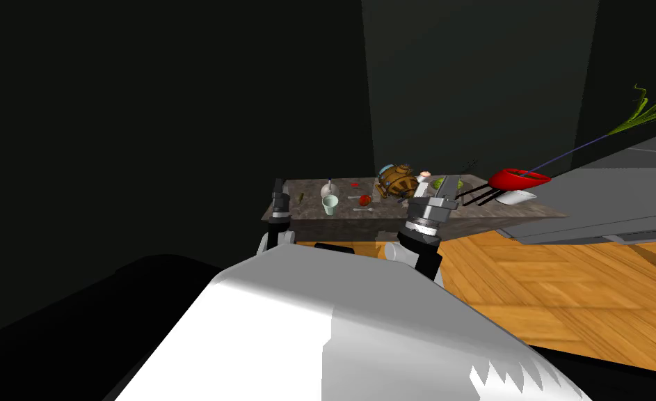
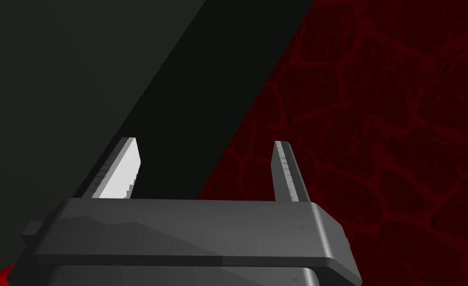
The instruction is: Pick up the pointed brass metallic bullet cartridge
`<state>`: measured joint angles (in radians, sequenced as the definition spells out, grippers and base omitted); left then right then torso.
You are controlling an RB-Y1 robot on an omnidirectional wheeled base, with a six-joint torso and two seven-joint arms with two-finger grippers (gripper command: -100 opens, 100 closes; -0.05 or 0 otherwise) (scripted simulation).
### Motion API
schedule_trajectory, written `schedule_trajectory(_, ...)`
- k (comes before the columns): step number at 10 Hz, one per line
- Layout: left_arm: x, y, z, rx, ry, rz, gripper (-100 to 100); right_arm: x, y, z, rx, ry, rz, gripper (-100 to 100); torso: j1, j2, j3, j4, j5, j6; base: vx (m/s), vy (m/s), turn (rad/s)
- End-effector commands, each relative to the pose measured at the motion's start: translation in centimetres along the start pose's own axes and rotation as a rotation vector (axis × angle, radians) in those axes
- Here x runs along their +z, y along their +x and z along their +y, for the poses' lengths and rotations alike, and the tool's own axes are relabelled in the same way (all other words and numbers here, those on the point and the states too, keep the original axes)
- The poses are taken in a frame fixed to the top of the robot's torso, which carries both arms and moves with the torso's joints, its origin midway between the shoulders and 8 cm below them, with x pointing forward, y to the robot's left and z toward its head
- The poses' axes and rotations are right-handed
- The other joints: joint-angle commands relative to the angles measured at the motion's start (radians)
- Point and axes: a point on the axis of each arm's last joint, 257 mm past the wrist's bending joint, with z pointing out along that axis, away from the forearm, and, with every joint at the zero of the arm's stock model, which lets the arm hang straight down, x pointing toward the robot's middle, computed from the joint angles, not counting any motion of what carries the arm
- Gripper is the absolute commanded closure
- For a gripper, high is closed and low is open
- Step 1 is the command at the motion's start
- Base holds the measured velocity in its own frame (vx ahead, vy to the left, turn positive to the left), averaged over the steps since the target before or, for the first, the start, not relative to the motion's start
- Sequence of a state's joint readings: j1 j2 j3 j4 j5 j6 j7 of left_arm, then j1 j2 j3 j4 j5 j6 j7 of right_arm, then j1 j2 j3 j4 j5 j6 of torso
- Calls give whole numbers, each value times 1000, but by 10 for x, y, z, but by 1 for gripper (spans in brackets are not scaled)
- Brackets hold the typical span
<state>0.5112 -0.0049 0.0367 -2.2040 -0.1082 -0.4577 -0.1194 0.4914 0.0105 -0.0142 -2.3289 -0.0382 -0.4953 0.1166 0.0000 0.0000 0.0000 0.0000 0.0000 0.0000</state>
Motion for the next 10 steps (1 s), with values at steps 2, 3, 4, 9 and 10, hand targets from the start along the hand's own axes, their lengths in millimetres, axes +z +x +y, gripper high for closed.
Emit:
schedule_trajectory(2, -10, 16, 2, -5, -3, 84, -100, 0, 0, 0, 0, 0, 0, 0, -2, 3, 1, 0, 0, 0, -85, -46, -122)
schedule_trajectory(3, -15, 24, 4, -14, -9, 119, -100, 0, 0, 0, 0, 0, 0, 0, -4, 7, 4, 1, -1, 0, -129, -56, -111)
schedule_trajectory(4, -22, 33, 7, -26, -19, 159, -100, 0, 0, 0, 0, 0, 0, 0, -4, 8, 5, 2, -1, 0, -118, -35, -120)
schedule_trajectory(9, -68, 79, 29, -124, -101, 338, -100, 0, 0, 0, 0, 0, 0, 0, 0, 5, 3, 1, 0, 0, -94, -10, -137)
schedule_trajectory(10, -84, 90, 37, -159, -134, 385, -100, 0, 0, 0, 0, 0, 0, 0, 0, 6, 4, 1, 0, 0, -133, -14, -199)
